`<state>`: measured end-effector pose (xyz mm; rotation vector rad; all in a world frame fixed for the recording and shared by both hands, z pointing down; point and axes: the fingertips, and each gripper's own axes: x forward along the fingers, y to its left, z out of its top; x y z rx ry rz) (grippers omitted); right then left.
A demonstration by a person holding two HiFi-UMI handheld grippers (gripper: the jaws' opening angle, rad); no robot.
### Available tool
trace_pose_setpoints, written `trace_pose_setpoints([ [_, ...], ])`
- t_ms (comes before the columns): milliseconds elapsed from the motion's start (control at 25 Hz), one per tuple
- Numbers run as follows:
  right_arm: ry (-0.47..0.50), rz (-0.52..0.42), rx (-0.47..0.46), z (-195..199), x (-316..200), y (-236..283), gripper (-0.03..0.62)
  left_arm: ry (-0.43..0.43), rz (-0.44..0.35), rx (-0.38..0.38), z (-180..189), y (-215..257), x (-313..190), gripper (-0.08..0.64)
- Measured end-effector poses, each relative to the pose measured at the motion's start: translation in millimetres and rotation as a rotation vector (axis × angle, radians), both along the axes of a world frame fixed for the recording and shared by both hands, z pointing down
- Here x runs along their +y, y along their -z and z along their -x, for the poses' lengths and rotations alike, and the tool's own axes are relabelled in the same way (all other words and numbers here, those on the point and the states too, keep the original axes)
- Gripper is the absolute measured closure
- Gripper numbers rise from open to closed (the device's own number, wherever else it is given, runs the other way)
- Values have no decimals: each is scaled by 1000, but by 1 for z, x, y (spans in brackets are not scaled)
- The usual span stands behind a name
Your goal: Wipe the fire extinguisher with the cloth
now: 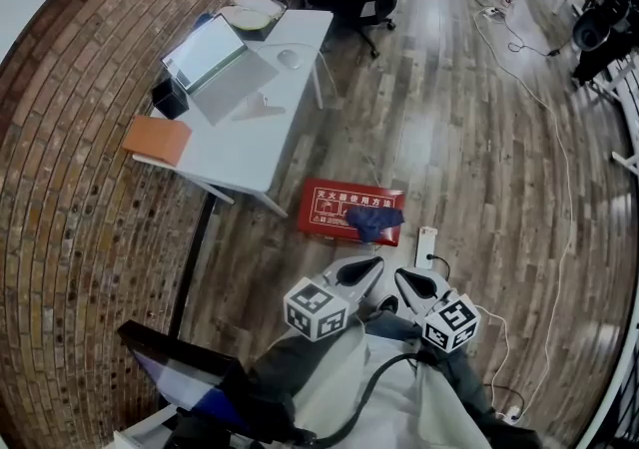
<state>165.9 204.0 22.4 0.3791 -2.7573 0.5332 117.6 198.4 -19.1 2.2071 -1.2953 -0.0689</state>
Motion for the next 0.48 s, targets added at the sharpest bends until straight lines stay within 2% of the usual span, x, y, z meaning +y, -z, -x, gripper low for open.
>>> trace_pose_setpoints([
  [480,-2,8,-1,9,0,0,591,-1,9,7,9,-3,0,555],
])
